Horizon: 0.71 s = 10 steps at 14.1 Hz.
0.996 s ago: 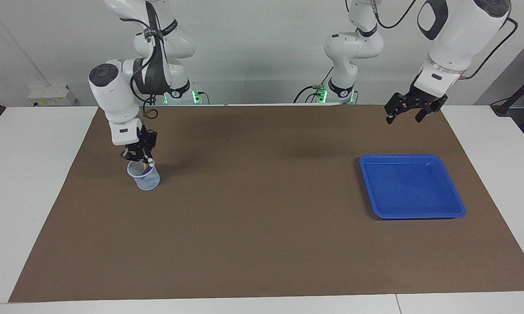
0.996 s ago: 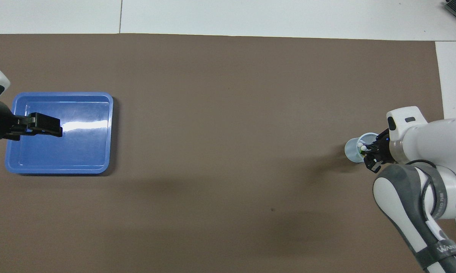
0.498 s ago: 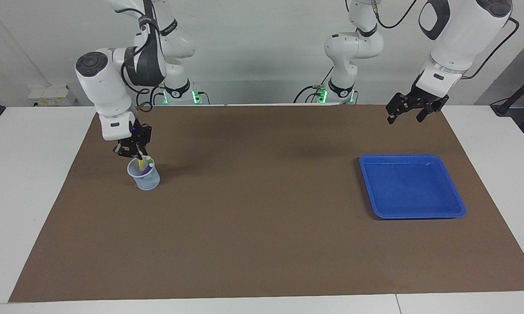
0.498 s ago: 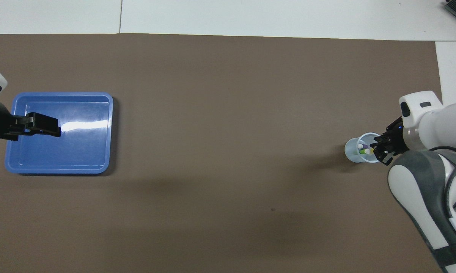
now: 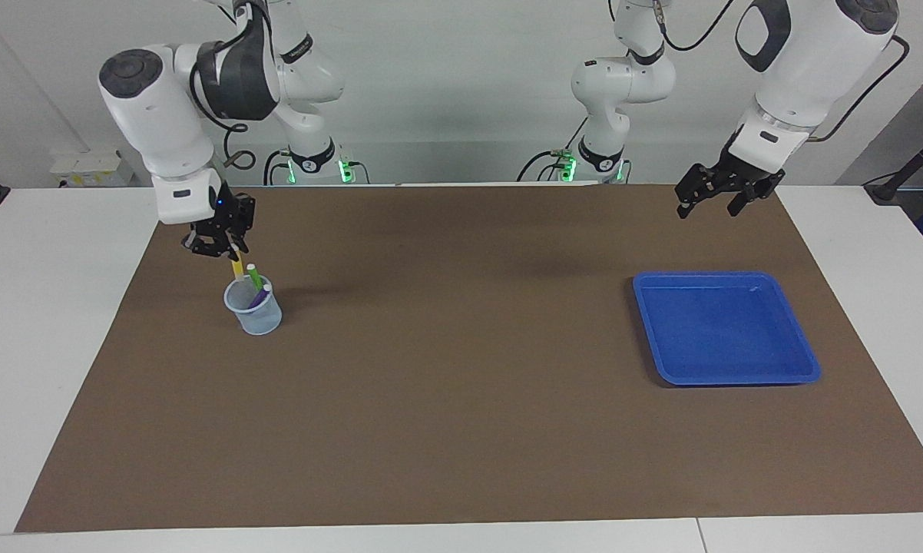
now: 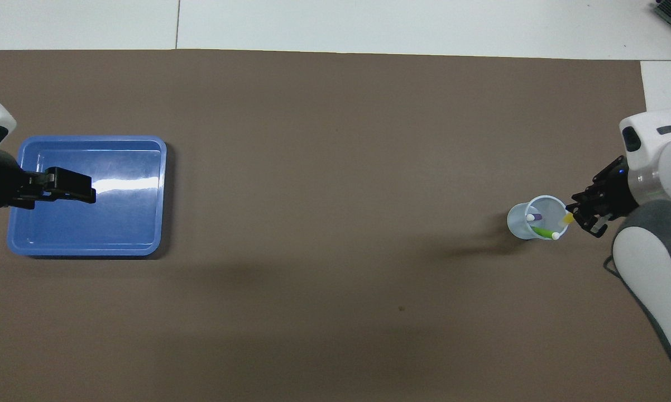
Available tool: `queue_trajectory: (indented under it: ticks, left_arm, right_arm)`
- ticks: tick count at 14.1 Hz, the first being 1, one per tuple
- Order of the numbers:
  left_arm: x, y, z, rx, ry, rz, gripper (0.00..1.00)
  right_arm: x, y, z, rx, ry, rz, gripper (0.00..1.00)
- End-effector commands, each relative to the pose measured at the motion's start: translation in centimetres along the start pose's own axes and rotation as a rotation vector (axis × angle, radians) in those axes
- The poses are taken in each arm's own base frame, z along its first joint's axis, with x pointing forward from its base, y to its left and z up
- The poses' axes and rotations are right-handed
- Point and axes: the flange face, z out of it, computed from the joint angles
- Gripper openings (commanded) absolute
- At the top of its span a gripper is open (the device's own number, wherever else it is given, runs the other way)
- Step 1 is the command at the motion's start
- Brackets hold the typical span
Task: Right arm passes pens to left for tray arrangement
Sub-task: 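Carry the yellow pen toward the left gripper while the left gripper opens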
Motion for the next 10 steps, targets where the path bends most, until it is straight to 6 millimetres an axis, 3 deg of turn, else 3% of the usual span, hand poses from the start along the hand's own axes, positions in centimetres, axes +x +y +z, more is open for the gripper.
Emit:
queue_trajectory:
  ticks: [1,7,10]
  left_arm:
    - [-1.2,0.1,-0.3,-0.026,0.002,-0.011,1.0]
    - [-1.1,0.6,-0.3,-0.064,-0.002,-0.064,1.0]
    - [-1.2,1.6,-0.3,-0.14,-0.013,-0.17,1.0]
  right_arm:
    - [3.8,-1.9,-2.3,0.012,0.038,0.09,0.0]
    - [13.2,-9.4,-4.3,0.194,0.25,0.546,0.0]
    - [16.5,-12.1,-4.9,0.307,0.341,0.791,0.0]
